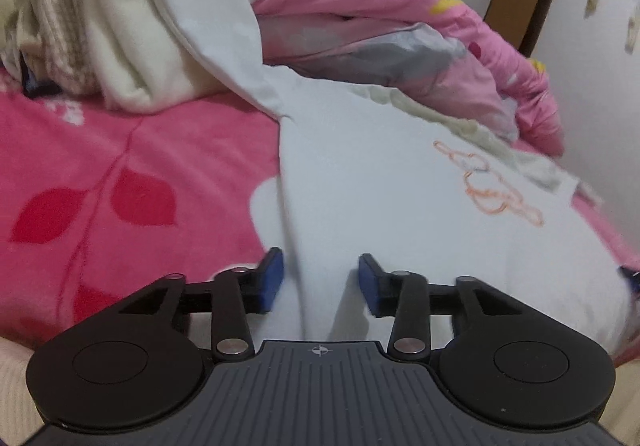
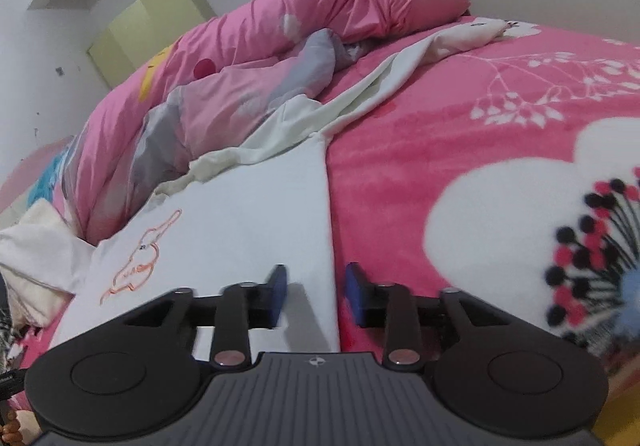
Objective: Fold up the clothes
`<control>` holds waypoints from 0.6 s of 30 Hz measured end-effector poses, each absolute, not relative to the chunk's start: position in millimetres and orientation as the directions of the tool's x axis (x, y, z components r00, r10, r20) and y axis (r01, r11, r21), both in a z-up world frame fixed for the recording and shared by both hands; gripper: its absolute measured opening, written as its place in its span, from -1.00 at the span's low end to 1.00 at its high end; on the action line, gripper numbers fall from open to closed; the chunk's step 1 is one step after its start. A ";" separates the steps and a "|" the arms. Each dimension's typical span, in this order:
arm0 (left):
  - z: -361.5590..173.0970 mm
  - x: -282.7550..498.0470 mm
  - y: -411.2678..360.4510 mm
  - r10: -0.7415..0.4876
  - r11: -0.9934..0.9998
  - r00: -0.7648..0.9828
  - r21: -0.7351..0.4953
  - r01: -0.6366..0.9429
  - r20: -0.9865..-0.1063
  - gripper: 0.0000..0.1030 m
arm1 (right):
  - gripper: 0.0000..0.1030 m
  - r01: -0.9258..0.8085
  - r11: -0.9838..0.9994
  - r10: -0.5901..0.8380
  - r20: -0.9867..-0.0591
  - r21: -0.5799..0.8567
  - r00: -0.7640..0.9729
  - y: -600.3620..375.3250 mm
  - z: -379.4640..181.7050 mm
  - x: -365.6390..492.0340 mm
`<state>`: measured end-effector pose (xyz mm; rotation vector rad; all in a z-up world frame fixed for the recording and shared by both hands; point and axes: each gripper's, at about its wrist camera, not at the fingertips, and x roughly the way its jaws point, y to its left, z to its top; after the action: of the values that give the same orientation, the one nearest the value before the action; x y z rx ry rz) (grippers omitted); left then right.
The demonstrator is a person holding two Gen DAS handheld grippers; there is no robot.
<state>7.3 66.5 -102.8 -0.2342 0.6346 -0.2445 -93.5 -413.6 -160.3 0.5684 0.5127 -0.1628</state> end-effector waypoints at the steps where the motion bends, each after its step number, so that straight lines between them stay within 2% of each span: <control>1: -102.7 4.3 64.2 -0.286 0.950 0.781 -0.273 0.154 -0.555 -0.69 | -0.91 0.295 0.839 -0.022 -0.514 0.457 0.858 -411.7 -159.9 -93.9; 2: -102.6 1.3 62.0 -0.277 0.954 0.783 -0.256 0.155 -0.556 -0.89 | -0.92 0.299 0.847 -0.034 -0.516 0.440 0.856 -409.0 -158.6 -94.1; 3: -102.5 -1.7 59.7 -0.268 0.958 0.786 -0.240 0.156 -0.557 -0.96 | -0.96 0.302 0.855 -0.046 -0.518 0.423 0.854 -406.3 -157.4 -94.3; 6: -102.7 -9.8 54.8 -0.245 0.967 0.792 -0.200 0.158 -0.559 -0.96 | -0.98 0.327 0.866 -0.095 -0.518 0.378 0.850 -403.0 -153.7 -98.7; 11: -108.2 -10.0 62.6 -0.264 0.962 0.791 -0.213 0.172 -0.553 -0.95 | -0.98 0.343 0.845 -0.087 -0.526 0.411 0.846 -411.9 -158.9 -99.6; 13: -106.6 -11.0 68.0 -0.296 0.951 0.780 -0.250 0.184 -0.552 -0.91 | -0.92 0.337 0.836 -0.071 -0.524 0.432 0.849 -412.9 -157.1 -102.8; 15: -104.9 -15.0 74.4 -0.330 0.937 0.761 -0.293 0.191 -0.559 -0.80 | -0.81 0.326 0.827 -0.048 -0.520 0.459 0.853 -413.0 -154.6 -108.8; 16: -104.4 -18.9 75.5 -0.347 0.931 0.749 -0.302 0.203 -0.564 -0.75 | -0.62 0.318 0.824 -0.031 -0.524 0.469 0.851 -411.2 -153.9 -113.5; 18: -105.2 -27.5 73.4 -0.376 0.923 0.724 -0.297 0.243 -0.578 -0.35 | -0.39 0.296 0.822 0.002 -0.521 0.487 0.853 -407.4 -153.9 -122.3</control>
<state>-27.5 73.4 -105.2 -0.2069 0.6802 -0.3444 -122.3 -407.4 -153.9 0.5914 0.5320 -0.1644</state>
